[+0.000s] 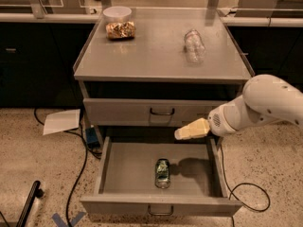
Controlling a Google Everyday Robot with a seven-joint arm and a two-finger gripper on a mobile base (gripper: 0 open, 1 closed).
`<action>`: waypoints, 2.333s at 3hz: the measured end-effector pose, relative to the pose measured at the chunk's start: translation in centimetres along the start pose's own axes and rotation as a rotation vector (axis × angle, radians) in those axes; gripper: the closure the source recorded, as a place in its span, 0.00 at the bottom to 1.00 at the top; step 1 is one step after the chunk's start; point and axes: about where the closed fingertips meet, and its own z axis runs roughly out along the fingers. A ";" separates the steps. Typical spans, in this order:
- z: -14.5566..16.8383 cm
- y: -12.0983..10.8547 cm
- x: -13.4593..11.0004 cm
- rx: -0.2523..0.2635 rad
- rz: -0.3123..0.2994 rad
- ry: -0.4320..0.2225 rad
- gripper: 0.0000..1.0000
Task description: Pick green can from middle drawer and place on counter
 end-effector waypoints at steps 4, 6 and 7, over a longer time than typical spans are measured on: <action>7.5 -1.5 2.0 -0.058 0.049 0.030 0.00; 15.2 -2.4 3.3 -0.137 0.109 0.103 0.00; 18.1 -2.8 4.6 -0.165 0.122 0.148 0.00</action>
Offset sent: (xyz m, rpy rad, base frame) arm 0.0074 0.0293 -0.0990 0.0766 0.1125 0.0791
